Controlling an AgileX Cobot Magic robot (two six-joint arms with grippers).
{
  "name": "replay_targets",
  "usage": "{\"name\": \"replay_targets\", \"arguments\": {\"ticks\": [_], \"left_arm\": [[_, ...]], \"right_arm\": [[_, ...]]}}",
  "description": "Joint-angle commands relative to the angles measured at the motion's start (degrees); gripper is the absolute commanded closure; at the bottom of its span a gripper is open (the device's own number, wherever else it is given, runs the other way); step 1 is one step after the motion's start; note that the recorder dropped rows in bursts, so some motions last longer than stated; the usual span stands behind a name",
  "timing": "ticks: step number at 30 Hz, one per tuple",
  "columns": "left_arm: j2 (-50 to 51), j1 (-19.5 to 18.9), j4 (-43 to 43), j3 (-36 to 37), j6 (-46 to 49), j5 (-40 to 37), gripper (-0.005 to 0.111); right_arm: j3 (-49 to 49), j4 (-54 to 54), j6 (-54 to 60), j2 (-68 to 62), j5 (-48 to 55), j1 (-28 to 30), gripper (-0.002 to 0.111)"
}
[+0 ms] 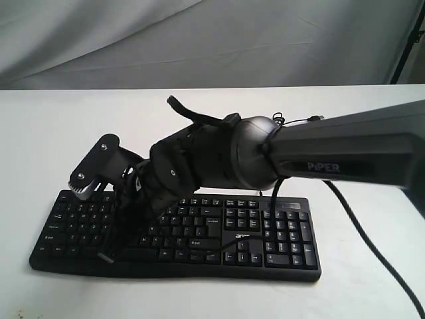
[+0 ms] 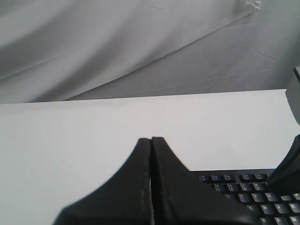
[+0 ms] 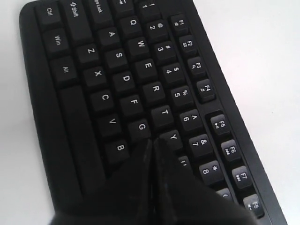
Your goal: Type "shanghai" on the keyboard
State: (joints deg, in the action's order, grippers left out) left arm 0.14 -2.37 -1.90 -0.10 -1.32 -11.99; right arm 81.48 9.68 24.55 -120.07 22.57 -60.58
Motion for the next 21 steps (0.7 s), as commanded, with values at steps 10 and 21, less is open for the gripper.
{"name": "replay_targets", "arguments": {"ticks": [10, 21], "left_arm": [[-0.1, 0.4, 0.0, 0.1, -0.2, 0.6, 0.107], [-0.1, 0.4, 0.0, 0.1, -0.2, 0.6, 0.107]], "right_arm": [[-0.1, 4.8, 3.7, -0.3, -0.3, 2.2, 0.108], [7.0, 8.9, 8.5, -4.3, 7.0, 2.8, 0.108]]}}
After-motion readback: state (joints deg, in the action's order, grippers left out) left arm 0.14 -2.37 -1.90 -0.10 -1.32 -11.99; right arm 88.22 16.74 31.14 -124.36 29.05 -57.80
